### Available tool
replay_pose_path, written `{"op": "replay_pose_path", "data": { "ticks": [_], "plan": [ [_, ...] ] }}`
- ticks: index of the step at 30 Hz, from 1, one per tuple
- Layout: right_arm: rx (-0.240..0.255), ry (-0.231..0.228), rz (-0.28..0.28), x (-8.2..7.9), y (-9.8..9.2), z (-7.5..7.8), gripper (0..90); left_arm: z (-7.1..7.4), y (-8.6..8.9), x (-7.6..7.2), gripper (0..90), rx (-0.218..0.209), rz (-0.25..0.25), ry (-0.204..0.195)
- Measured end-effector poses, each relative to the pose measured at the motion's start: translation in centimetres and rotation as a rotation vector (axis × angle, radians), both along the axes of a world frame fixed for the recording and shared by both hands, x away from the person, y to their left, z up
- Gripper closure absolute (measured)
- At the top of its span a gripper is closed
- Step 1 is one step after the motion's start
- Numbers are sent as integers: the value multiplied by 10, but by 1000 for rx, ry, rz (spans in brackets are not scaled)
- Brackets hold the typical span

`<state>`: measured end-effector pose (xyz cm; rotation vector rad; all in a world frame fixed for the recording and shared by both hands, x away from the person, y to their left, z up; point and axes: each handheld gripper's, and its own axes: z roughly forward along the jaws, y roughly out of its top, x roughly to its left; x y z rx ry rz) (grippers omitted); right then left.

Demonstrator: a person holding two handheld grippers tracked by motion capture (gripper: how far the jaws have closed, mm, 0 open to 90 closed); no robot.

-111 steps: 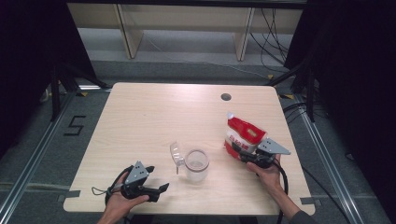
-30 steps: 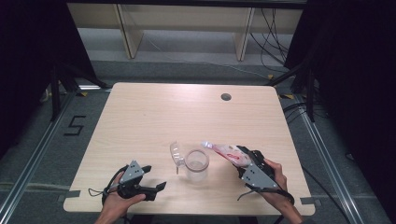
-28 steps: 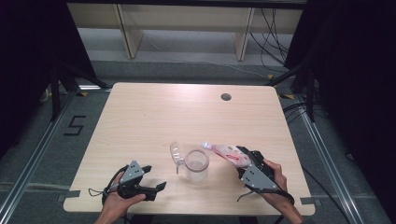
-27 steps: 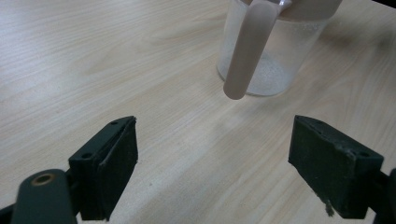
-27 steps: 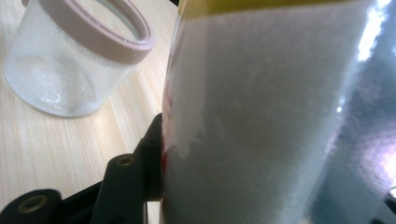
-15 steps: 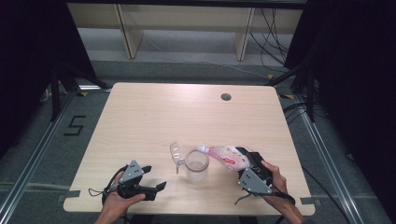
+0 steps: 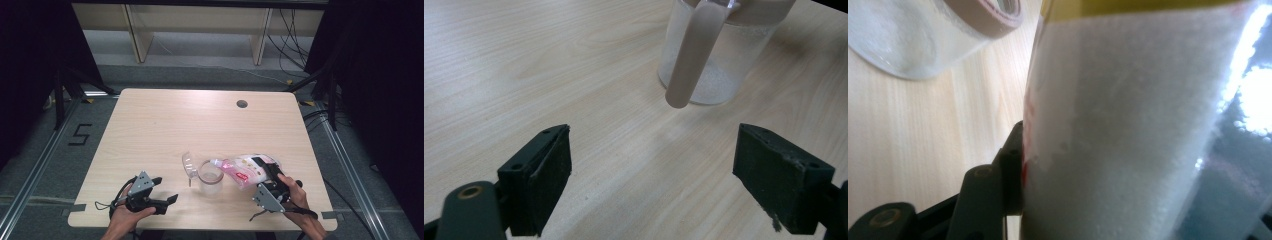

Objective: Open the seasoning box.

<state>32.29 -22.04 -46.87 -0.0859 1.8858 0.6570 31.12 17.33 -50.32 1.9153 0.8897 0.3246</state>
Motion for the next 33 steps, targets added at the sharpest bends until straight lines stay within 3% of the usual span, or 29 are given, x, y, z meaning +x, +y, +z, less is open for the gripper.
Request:
{"op": "replay_pose_path", "data": {
  "ticks": [2, 5, 6, 7, 8, 9, 10, 12, 13, 14, 15, 16, 17, 18, 20, 21, 22, 23, 24, 27, 28, 29, 31, 32, 33],
  "plan": [
    [1, -5, -6, 0, 0, -2, 506, 1, 0, 1, 152, 5, 0, -6],
    [-61, -44, -8, -1, 0, 0, 507, 0, 0, 1, 152, 10, -9, -7],
    [-32, -31, -6, 0, 0, -2, 507, 0, 1, 1, 152, 10, -9, -8],
    [-38, -33, -18, -2, 1, -2, 507, 1, 1, 1, 152, 15, -8, -4],
    [-51, -52, 9, 0, 0, -3, 507, 1, 1, 2, 153, 13, -8, -5],
    [-56, -49, -16, -2, 1, -4, 507, 0, 0, 2, 153, 9, -7, -3],
    [-77, -65, 3, -1, 1, -4, 508, 0, 0, 2, 152, 15, -4, -3],
    [-73, -68, 20, 1, 2, -4, 509, 0, 0, 1, 152, 10, 1, 4],
    [-117, -89, 17, 0, 2, -1, 509, 1, 0, 2, 153, 16, -8, -4],
    [-97, -99, 2, -1, 2, -4, 510, 0, 0, 2, 152, 11, -7, -5],
    [-154, -142, 5, -2, 2, -1, 511, 0, -1, 1, 152, 11, 9, 5],
    [-141, -134, -7, -2, 2, -2, 511, 0, -1, 1, 152, 6, 2, 7],
    [-157, -152, -1, -2, 2, 0, 511, 0, 0, 1, 153, 12, 0, 2],
    [-238, -184, 1, -1, 1, 6, 512, 0, 0, 1, 153, 5, 3, 7],
    [-233, -181, -20, -2, 0, 3, 513, 1, 0, 2, 153, 15, -7, -7],
    [-241, -189, -26, -3, 0, 2, 513, 0, -1, 1, 153, 8, 0, 5],
    [-287, -227, -14, -3, 1, 5, 513, 0, -1, 1, 153, 9, 2, 7],
    [-298, -230, -12, -2, 1, 5, 514, 1, 0, 1, 152, 23, -6, -6],
    [-267, -214, -30, -3, 1, 2, 515, 1, 0, 1, 152, 19, -4, -4],
    [-292, -224, -29, -4, 1, 1, 517, 0, -1, 1, 152, 12, -1, 9],
    [-342, -260, -6, -3, 3, 4, 518, 0, -1, 0, 152, 16, 3, 3],
    [-312, -234, -15, -3, 2, 1, 518, 1, 0, 1, 153, 23, -7, -8],
    [-305, -218, -36, -5, 2, 0, 519, 0, -1, 2, 152, 15, -5, 1],
    [-353, -271, 3, -4, 3, 5, 520, 0, -1, 1, 152, 11, 0, 8],
    [-340, -263, -17, -5, 3, 3, 521, 0, -2, 1, 152, 9, 1, 4]
  ]
}}
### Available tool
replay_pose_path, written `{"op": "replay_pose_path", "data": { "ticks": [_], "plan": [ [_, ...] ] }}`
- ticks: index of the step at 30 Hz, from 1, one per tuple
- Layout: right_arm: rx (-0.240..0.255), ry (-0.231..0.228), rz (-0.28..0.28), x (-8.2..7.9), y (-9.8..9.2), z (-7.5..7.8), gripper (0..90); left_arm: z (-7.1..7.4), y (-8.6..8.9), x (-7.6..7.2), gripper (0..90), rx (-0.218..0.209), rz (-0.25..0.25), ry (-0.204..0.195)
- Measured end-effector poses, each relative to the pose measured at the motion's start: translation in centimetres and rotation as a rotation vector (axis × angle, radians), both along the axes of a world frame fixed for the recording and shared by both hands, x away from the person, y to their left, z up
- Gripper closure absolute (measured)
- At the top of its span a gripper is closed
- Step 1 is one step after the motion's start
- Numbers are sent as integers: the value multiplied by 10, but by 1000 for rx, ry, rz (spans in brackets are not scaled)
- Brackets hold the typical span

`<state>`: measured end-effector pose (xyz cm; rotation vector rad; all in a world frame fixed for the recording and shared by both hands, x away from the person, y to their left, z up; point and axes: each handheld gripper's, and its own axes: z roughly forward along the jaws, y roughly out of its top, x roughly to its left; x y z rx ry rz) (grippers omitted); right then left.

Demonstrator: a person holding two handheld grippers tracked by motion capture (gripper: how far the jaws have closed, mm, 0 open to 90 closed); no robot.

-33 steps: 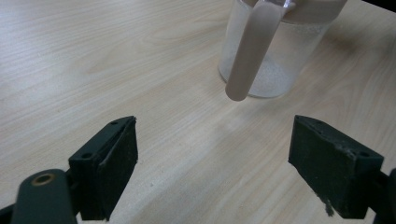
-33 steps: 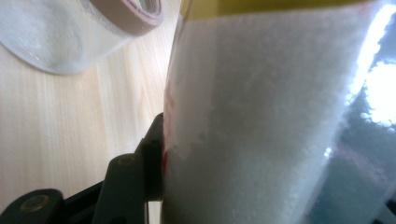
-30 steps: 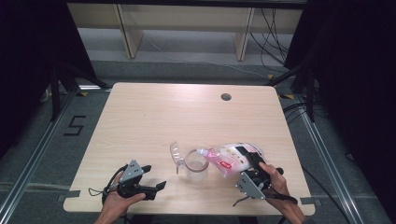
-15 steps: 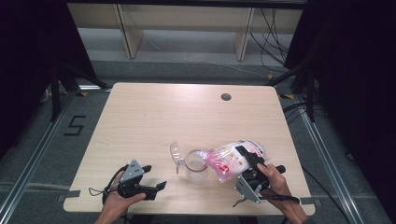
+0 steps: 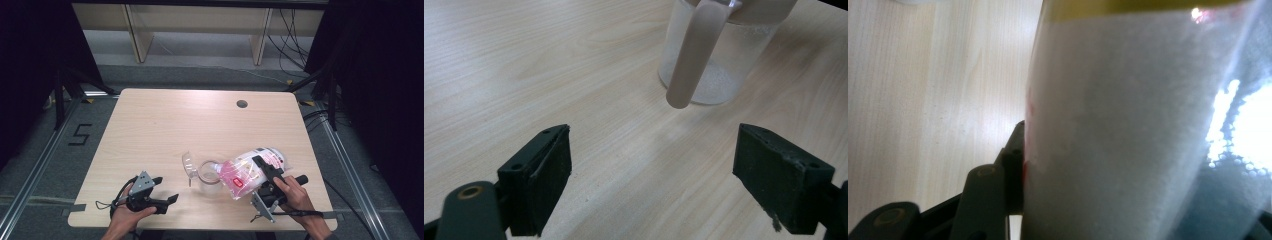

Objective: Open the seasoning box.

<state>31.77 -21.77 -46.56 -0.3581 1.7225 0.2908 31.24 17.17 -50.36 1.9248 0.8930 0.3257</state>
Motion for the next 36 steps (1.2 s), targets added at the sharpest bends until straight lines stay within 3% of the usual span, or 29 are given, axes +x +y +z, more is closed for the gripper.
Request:
{"op": "replay_pose_path", "data": {
  "ticks": [3, 4, 7, 9, 11, 13, 15, 16, 18, 19, 20, 21, 22, 24, 25, 26, 28, 29, 36],
  "plan": [
    [-25, -12, -4, -1, 1, 0, 522, 1, 1, 0, 153, 16, -7, -14],
    [-55, -43, 8, -1, 1, 2, 522, 1, 0, 1, 152, 6, -6, -8],
    [-63, -42, 27, 1, 1, 1, 524, 0, 0, 0, 153, 5, 2, -4],
    [3, -9, -11, -1, 1, -5, 524, 1, -1, 0, 152, 0, 1, -6],
    [-4, -29, -7, -2, 1, -5, 525, 0, 0, 1, 152, -1, -9, -13],
    [-64, -68, 20, 0, 4, 0, 527, 1, 0, 1, 152, 8, -14, -13],
    [-54, -85, 38, 1, 4, -1, 528, 1, 0, 1, 152, 9, -14, -12],
    [-66, -81, 28, 0, 4, 0, 528, 1, 0, 1, 152, 12, -16, -12],
    [-39, -46, -28, -3, 3, -4, 529, 1, 0, 1, 152, 9, -14, -12],
    [-96, -98, 40, 0, 5, 1, 530, 0, 0, 1, 153, 4, -14, -15],
    [-211, -135, 111, 3, 9, 9, 531, 0, 0, 1, 153, 5, -14, -15],
    [-119, -109, 21, -2, 5, 3, 531, 0, 0, 1, 153, 4, -15, -14],
    [-82, -89, -6, -4, 5, -1, 533, 0, 0, 1, 153, 5, -14, -15],
    [-70, -91, -9, -5, 5, -1, 534, 0, 0, 1, 153, 5, -15, -15],
    [-92, -95, 10, -3, 6, 0, 535, 1, 0, 1, 152, 11, -14, -12],
    [-79, -90, -9, -5, 6, -1, 536, 0, 0, 1, 153, 9, -13, -12],
    [-114, -126, 30, -3, 7, 1, 537, 0, -1, 1, 152, -2, -12, -16],
    [-91, -109, 5, -4, 6, -1, 538, 0, 0, 1, 152, 5, -11, -12],
    [-96, -110, 9, -4, 7, -1, 544, 0, -1, 1, 152, 1, -6, -10]
  ]
}}
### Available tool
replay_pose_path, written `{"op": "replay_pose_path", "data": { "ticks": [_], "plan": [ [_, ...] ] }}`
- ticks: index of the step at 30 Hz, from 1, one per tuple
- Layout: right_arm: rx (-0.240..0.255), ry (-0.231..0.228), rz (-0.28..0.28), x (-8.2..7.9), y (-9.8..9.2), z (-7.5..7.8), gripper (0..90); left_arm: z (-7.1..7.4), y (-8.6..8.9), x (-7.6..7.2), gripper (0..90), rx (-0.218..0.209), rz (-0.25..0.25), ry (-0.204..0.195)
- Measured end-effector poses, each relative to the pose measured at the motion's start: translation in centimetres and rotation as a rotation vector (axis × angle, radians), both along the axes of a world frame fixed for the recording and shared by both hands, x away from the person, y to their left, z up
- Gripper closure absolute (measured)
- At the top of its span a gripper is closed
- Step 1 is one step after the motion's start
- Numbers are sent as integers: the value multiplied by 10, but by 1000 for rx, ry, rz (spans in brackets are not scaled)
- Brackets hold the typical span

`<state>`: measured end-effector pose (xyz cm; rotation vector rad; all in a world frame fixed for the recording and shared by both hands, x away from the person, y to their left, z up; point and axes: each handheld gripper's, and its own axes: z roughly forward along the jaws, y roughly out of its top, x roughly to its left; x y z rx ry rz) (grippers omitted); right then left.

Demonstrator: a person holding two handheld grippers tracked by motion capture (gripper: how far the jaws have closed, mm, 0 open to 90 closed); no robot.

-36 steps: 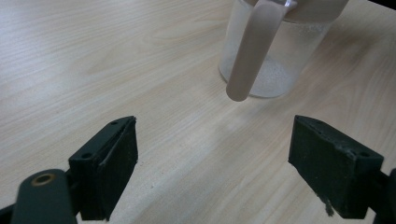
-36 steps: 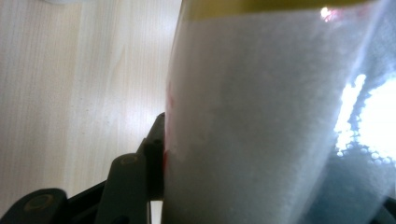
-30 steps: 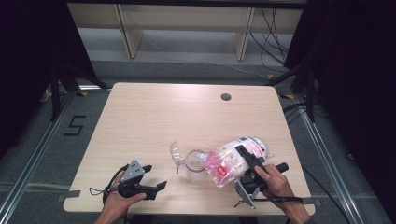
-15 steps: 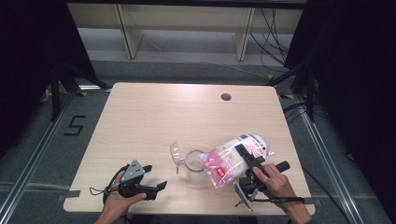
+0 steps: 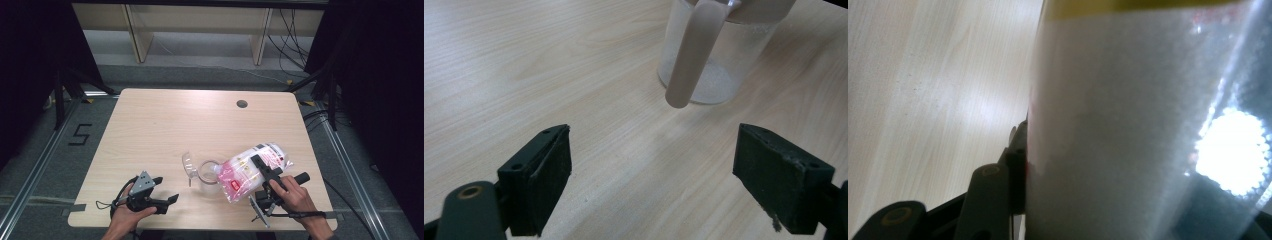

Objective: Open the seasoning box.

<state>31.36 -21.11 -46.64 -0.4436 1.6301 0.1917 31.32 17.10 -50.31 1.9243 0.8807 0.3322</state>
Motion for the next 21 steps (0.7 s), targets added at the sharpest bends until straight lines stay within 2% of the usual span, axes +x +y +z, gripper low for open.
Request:
{"op": "replay_pose_path", "data": {
  "ticks": [2, 3, 4, 5, 7, 8, 9, 10, 12, 13, 14, 15, 16, 17, 21],
  "plan": [
    [-9, -11, 0, 0, 0, -1, 545, 0, 0, 0, 152, 0, -3, 0],
    [-29, -9, -4, 0, 1, 1, 546, 0, 0, 0, 152, 0, -4, -1],
    [-14, -15, -3, 0, 0, 0, 547, 0, 0, 0, 152, 0, -4, -2],
    [-26, -16, -11, -1, 0, 0, 547, 0, 0, 0, 153, 4, 0, -1],
    [-87, -69, 11, -1, 2, 4, 549, 0, 0, 0, 152, 7, 3, -1],
    [-64, -70, 15, -1, 1, 1, 549, 0, 1, 0, 152, 7, 4, 0],
    [-73, -68, 14, -1, 1, 2, 551, 0, 0, 0, 153, 3, 2, 4],
    [-103, -89, 33, -1, 2, 4, 551, 0, 0, 0, 153, -4, 1, 1],
    [-96, -92, 27, -1, 3, 4, 555, 0, 0, 0, 152, -1, -4, 0],
    [-115, -94, 33, -1, 2, 4, 556, 0, 0, 0, 152, -1, -3, 0],
    [-115, -94, 33, -1, 2, 4, 557, 0, 0, 0, 153, 1, -2, 0],
    [-48, -32, -48, -4, -2, -3, 558, 0, 1, 0, 153, 2, -1, 2],
    [-70, -40, -41, -3, -1, -1, 559, 0, 1, 0, 153, 3, -1, 2],
    [-116, -82, 17, 0, 1, 3, 560, 0, 1, 0, 152, 1, 0, 2],
    [-82, -91, 10, -1, 2, 3, 564, 0, 0, 0, 152, -3, 2, 3]
  ]
}}
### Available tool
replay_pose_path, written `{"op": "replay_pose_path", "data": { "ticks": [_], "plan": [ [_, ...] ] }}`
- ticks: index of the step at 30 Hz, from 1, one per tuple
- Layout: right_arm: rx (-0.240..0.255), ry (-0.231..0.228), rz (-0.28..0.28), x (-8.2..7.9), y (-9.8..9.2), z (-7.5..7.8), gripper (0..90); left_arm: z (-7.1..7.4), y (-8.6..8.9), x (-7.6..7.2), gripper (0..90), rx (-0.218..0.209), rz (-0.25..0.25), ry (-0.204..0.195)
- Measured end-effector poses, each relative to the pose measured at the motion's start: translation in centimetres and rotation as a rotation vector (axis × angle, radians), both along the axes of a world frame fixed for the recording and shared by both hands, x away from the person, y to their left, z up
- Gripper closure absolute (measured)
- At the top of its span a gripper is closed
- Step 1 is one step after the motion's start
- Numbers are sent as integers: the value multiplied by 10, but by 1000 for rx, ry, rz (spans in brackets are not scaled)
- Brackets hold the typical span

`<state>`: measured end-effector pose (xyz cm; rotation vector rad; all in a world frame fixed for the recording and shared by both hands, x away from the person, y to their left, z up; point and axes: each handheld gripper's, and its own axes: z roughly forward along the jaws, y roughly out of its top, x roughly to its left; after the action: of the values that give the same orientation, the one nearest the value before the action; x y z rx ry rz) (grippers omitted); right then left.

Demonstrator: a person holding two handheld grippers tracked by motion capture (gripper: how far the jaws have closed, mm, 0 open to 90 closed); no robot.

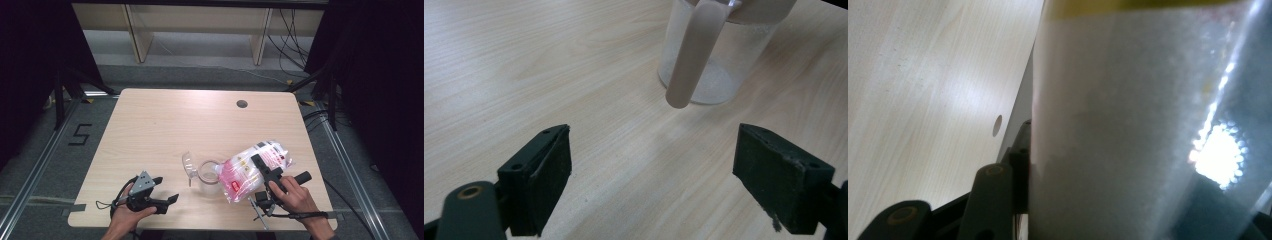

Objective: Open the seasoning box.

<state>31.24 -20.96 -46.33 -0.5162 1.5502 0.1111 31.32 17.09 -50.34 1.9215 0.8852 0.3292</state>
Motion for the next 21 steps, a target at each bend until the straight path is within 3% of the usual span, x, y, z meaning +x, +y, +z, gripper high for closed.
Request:
{"op": "replay_pose_path", "data": {
  "ticks": [12, 13, 18, 19, 21],
  "plan": [
    [-19, -12, -6, 0, 0, 2, 576, 0, 1, 0, 152, 5, -3, -1],
    [-15, -3, -25, -1, 0, 1, 577, 0, 1, 0, 152, 5, -3, -2],
    [-14, -25, -11, -1, 1, 1, 581, 0, 1, 0, 152, 8, 1, -3],
    [-17, -2, -18, -1, 0, 0, 581, 1, 1, 0, 152, 10, 0, -4],
    [-16, -22, -9, -1, 0, 2, 582, 1, 1, 0, 152, 10, 1, -3]
  ]
}}
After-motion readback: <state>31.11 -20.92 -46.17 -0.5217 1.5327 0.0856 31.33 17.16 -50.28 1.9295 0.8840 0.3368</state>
